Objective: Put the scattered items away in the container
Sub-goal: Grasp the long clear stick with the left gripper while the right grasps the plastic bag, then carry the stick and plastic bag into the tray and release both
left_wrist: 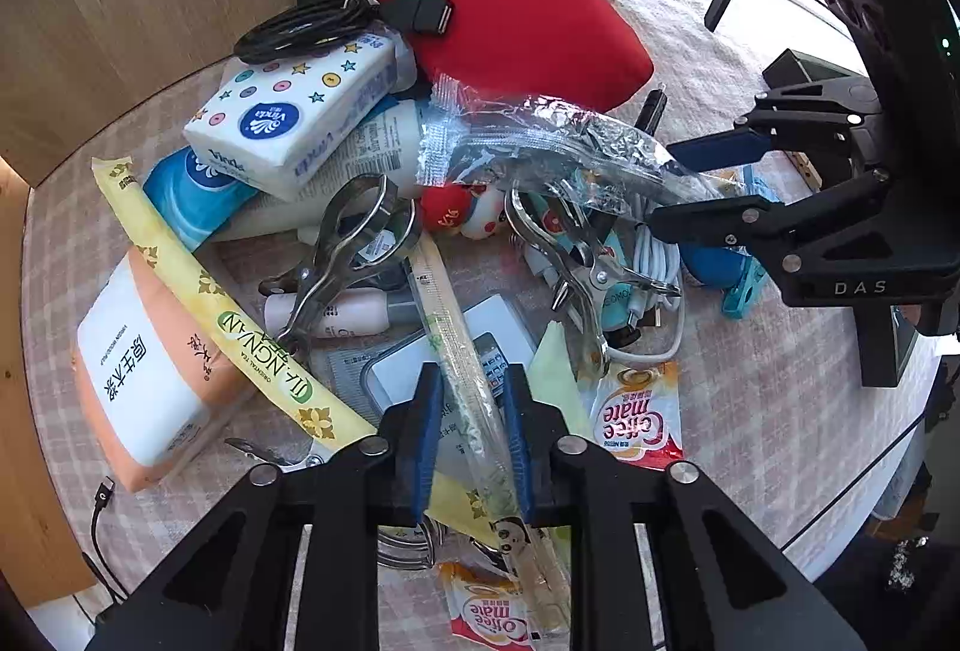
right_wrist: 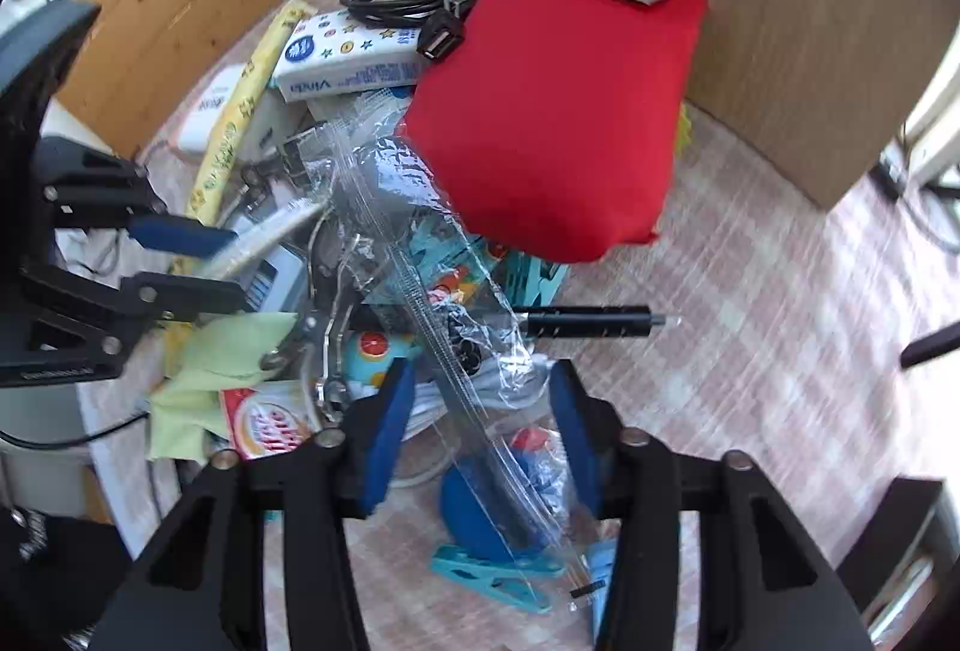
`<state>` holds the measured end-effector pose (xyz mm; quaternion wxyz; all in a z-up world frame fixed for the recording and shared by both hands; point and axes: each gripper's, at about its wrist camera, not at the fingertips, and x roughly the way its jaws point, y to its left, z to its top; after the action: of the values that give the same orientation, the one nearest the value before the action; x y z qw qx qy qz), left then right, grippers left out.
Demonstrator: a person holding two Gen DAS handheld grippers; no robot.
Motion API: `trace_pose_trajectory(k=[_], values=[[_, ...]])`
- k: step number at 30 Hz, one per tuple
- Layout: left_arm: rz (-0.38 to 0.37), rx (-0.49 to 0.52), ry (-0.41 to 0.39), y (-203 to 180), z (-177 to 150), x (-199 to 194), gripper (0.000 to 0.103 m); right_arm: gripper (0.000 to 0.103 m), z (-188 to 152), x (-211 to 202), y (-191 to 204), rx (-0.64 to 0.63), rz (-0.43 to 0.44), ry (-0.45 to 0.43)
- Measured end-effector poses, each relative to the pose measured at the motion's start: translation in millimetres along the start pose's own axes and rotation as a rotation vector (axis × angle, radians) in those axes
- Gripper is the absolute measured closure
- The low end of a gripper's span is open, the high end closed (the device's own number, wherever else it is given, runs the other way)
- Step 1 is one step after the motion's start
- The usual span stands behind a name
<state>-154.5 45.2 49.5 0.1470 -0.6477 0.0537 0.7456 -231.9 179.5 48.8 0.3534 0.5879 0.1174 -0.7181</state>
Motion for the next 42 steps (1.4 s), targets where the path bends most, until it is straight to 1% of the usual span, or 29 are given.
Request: trace_pose_trajectory(k=[1,3,6,8,10,12,18,20,23,26,29,32,34,36,39,42], values=[[0.000,0.002,0.001,-0.6,-1.0,-0.5,0.085,0.078,-1.7,-2.6,-0.7,0.011,0.015,-0.001],[0.006,0.001,-0.003,-1.3,-3.6,-1.9,0.086,0.086,-6.1,-10.2,-0.4,0.027,0.035,-0.015],[0.008,-0.026,-0.013,1.0,-10.4,-5.5,0.091,0.092,-14.4,-22.9,-1.7,0.075,0.091,-0.042],[-0.003,-0.042,-0.027,8.0,-12.2,-9.8,0.092,0.092,-21.7,-31.6,-4.0,0.123,0.137,-0.067],[-0.024,-0.060,-0.044,14.5,-15.0,-17.0,0.096,0.094,-30.4,-39.8,-6.2,0.160,0.176,-0.094],[-0.023,-0.073,-0.070,16.0,-19.7,-25.9,0.099,0.096,-35.7,-44.5,-7.1,0.190,0.204,-0.115],[-0.042,-0.153,-0.159,20.3,-59.9,-47.5,0.099,0.097,-69.1,-54.9,1.0,0.284,0.271,-0.200],[-0.050,-0.200,-0.194,23.3,-77.2,-53.9,0.099,0.097,-80.0,-53.8,4.3,0.314,0.291,-0.223],[-0.065,-0.271,-0.239,27.7,-94.8,-62.9,0.099,0.097,-92.7,-57.3,4.4,0.351,0.305,-0.238],[-0.071,-0.297,-0.293,18.3,-100.1,-74.8,0.099,0.097,-101.4,-70.4,6.5,0.357,0.304,-0.267],[-0.073,-0.286,-0.351,3.1,-96.4,-92.0,0.099,0.097,-112.2,-90.8,8.3,0.360,0.292,-0.319],[-0.089,-0.233,-0.387,-20.2,-85.4,-104.2,0.099,0.097,-130.0,-114.8,4.1,0.379,0.263,-0.372],[-0.076,-0.191,-0.409,-40.0,-77.1,-109.6,0.099,0.097,-146.8,-132.6,-2.8,0.398,0.234,-0.412],[-0.114,-0.148,-0.413,-63.8,-62.8,-109.0,0.099,0.097,-167.0,-151.0,-12.9,0.427,0.197,-0.450],[-0.161,-0.075,-0.426,-107.2,-40.8,-106.5,0.099,0.097,-202.5,-177.4,-34.3,0.491,0.104,-0.498],[-0.233,-0.002,-0.438,-157.2,-16.1,-101.8,0.099,0.097,-243.1,-202.2,-63.2,0.574,0.018,-0.542]])
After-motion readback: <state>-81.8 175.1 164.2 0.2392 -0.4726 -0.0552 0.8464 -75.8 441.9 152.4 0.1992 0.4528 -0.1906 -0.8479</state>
